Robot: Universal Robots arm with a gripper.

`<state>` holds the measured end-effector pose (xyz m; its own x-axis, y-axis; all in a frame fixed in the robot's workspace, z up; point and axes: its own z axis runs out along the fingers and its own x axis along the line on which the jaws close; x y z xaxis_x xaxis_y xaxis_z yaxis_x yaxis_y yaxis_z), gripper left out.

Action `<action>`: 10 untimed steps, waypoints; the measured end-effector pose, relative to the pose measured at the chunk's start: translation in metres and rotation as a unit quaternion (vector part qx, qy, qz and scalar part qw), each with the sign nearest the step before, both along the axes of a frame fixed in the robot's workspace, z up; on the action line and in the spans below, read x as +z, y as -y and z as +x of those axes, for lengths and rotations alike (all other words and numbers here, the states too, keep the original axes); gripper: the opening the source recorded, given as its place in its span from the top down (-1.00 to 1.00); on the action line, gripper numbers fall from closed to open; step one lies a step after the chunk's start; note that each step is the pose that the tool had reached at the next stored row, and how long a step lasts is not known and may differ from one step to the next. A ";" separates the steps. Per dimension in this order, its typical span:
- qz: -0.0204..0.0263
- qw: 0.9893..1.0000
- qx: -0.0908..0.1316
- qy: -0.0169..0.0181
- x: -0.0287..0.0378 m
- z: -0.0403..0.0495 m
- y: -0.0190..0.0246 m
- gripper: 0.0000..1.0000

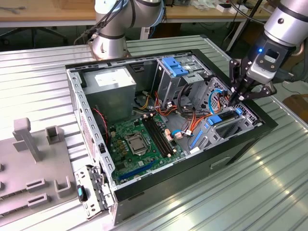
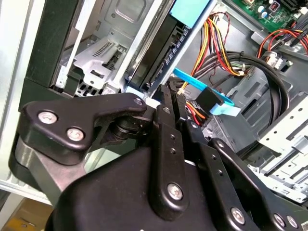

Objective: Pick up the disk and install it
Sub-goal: 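Insert the first disk wire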

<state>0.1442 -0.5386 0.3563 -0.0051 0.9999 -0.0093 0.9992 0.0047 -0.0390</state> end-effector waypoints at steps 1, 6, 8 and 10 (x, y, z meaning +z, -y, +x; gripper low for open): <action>0.000 1.000 -0.001 0.002 -0.0009 -0.0002 0.0000 0.67; 0.000 1.000 -0.005 0.005 -0.0028 -0.0066 0.0007 0.67; 0.001 1.000 -0.005 0.005 -0.0028 -0.0093 0.0024 0.67; 0.002 1.000 -0.003 0.005 -0.0030 -0.0093 0.0058 0.67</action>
<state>0.1349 -0.5444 0.3533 0.0005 1.0000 -0.0045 0.9996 -0.0007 -0.0287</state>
